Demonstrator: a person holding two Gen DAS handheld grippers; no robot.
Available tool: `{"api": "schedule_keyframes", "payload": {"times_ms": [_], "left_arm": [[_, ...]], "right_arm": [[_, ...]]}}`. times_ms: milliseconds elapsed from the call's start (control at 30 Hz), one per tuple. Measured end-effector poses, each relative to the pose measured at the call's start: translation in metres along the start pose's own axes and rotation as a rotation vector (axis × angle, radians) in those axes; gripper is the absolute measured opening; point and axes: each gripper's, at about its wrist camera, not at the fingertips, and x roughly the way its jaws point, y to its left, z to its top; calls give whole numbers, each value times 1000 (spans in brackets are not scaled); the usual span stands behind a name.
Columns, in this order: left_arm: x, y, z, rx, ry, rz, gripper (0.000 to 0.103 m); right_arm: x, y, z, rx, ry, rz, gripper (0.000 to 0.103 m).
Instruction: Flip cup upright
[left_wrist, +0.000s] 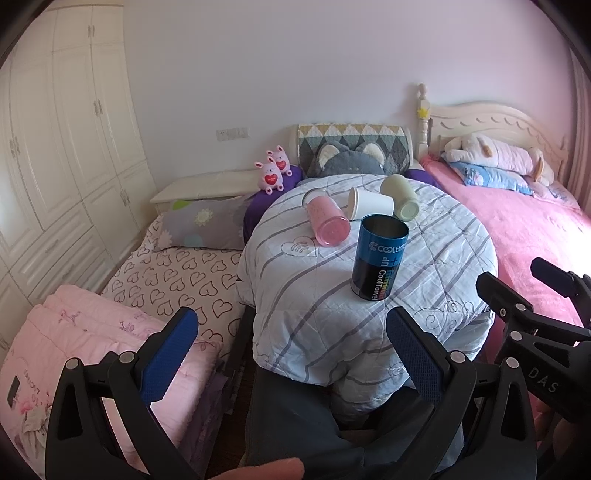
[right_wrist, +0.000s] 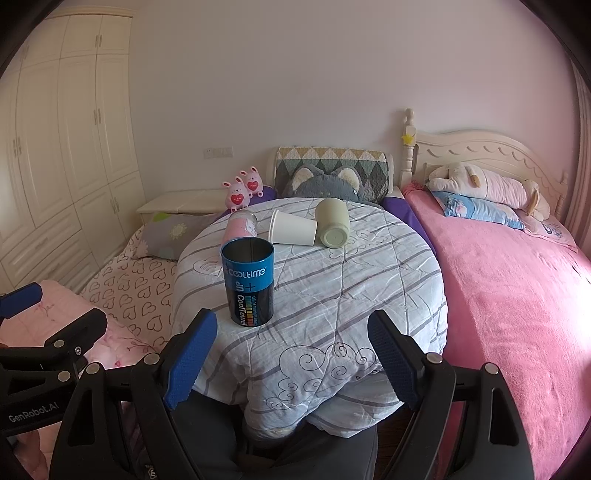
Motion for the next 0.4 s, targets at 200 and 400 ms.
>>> {"api": "schedule_keyframes", "payload": {"times_ms": [200, 400], "left_arm": [[-4, 0, 2, 15, -31, -2, 103], [-4, 0, 1, 7, -28, -5, 103]], "right_arm": [[0, -1, 0, -1, 1, 0, 85], [0, 0, 0, -1, 2, 1, 85]]}}
